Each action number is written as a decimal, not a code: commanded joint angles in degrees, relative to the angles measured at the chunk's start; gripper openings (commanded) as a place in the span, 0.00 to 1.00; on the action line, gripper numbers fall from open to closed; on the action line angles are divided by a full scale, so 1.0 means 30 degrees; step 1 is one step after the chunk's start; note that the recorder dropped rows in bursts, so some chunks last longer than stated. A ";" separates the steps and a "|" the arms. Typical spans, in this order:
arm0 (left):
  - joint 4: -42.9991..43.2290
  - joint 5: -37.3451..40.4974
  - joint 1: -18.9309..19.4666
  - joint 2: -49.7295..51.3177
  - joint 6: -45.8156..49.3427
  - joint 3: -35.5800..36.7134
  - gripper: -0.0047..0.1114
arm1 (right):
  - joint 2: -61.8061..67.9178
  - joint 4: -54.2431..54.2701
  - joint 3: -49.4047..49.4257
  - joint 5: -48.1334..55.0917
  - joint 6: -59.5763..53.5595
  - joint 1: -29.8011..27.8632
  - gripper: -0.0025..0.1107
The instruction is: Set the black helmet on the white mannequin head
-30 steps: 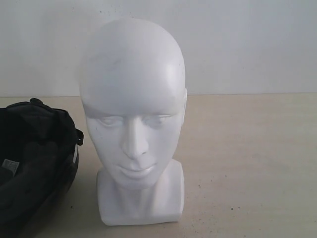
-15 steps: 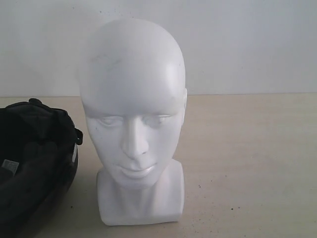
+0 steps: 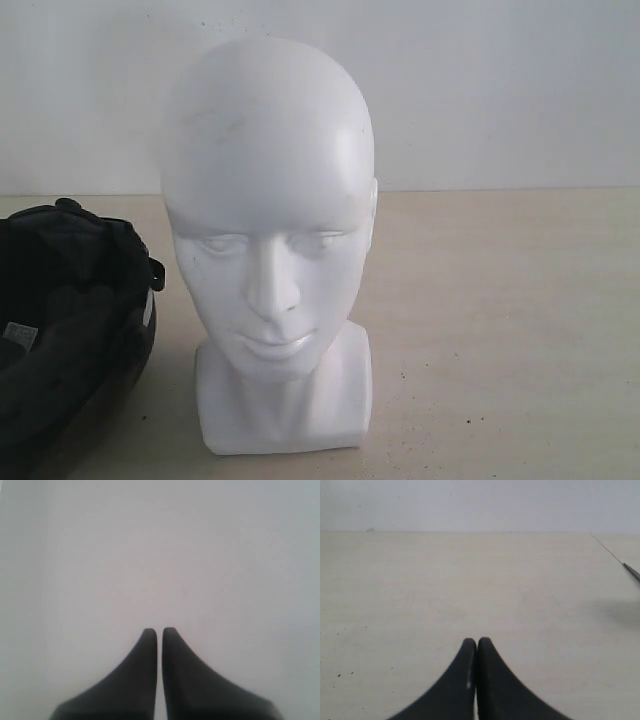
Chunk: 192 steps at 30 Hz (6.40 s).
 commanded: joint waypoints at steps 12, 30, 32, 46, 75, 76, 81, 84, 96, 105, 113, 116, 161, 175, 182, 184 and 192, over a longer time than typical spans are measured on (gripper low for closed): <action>-0.0390 1.4351 0.0026 0.7119 -0.3938 -0.5255 0.08 | -0.0097 -0.0135 -0.0003 -0.0187 0.0000 -0.0133 0.02; -1.0145 2.9029 0.0026 1.6293 0.7050 -1.1467 0.08 | -0.0097 -0.0135 -0.0003 -0.0187 0.0000 -0.0133 0.02; -1.0649 2.9151 -0.0138 1.6959 0.7618 -1.1834 0.08 | -0.0097 -0.0135 -0.0003 -0.0187 0.0000 -0.0133 0.02; -0.9810 3.0066 -0.2870 2.0889 0.9884 -1.3073 0.08 | -0.0097 -0.0135 -0.0003 -0.0187 0.0000 -0.0133 0.02; -0.8517 2.5885 -0.2870 2.5167 0.4033 -1.3073 0.82 | -0.0097 -0.0135 -0.0003 -0.0187 0.0000 -0.0133 0.02; -0.8634 2.5922 -0.2870 2.5167 0.4659 -1.3073 0.82 | -0.0097 -0.0135 -0.0003 -0.0187 0.0000 -0.0133 0.02; -0.8498 2.6186 -0.2870 2.5763 0.4830 -1.3073 0.82 | -0.0097 -0.0135 -0.0003 -0.0187 0.0000 -0.0133 0.02; -0.8431 2.6111 -0.2723 2.6513 0.5180 -1.3073 0.82 | -0.0097 -0.0135 -0.0003 -0.0187 0.0000 -0.0133 0.02; -0.9029 2.6349 -0.0984 2.7153 0.5094 -1.3073 0.82 | -0.0097 -0.0135 -0.0003 -0.0187 0.0000 -0.0133 0.02; -0.9354 2.7411 -0.0984 2.7934 0.5137 -1.3073 0.82 | -0.0097 -0.0135 -0.0003 -0.0187 0.0000 -0.0133 0.02; -1.1113 2.7597 -0.0984 2.8344 0.5605 -1.3073 0.82 | -0.0097 -0.0135 -0.0003 -0.0187 0.0000 -0.0133 0.02; -1.1262 2.7597 -0.0984 2.8344 0.6104 -1.3073 0.82 | -0.0097 -0.0135 -0.0003 -0.0187 0.0000 -0.0133 0.02; -1.4186 2.4312 -0.1094 2.8390 0.7736 -1.1523 0.82 | -0.0097 -0.0135 -0.0003 -0.0187 0.0000 -0.0133 0.02; -1.4332 2.3109 -0.1775 3.0153 0.7814 -1.1422 0.82 | -0.0097 -0.0135 -0.0003 -0.0187 0.0000 -0.0133 0.02; -1.4332 2.2749 -0.1775 3.0153 0.6857 -1.1422 0.55 | -0.0097 -0.0135 -0.0003 -0.0187 0.0000 -0.0133 0.02; -1.4332 2.2715 -0.1775 3.0153 0.6813 -1.1422 0.32 | -0.0097 -0.0135 -0.0003 -0.0187 0.0000 -0.0133 0.02; -1.4499 2.2577 -0.1775 3.0153 0.6576 -1.1664 0.08 | -0.0097 -0.0135 -0.0003 -0.0187 0.0000 -0.0133 0.02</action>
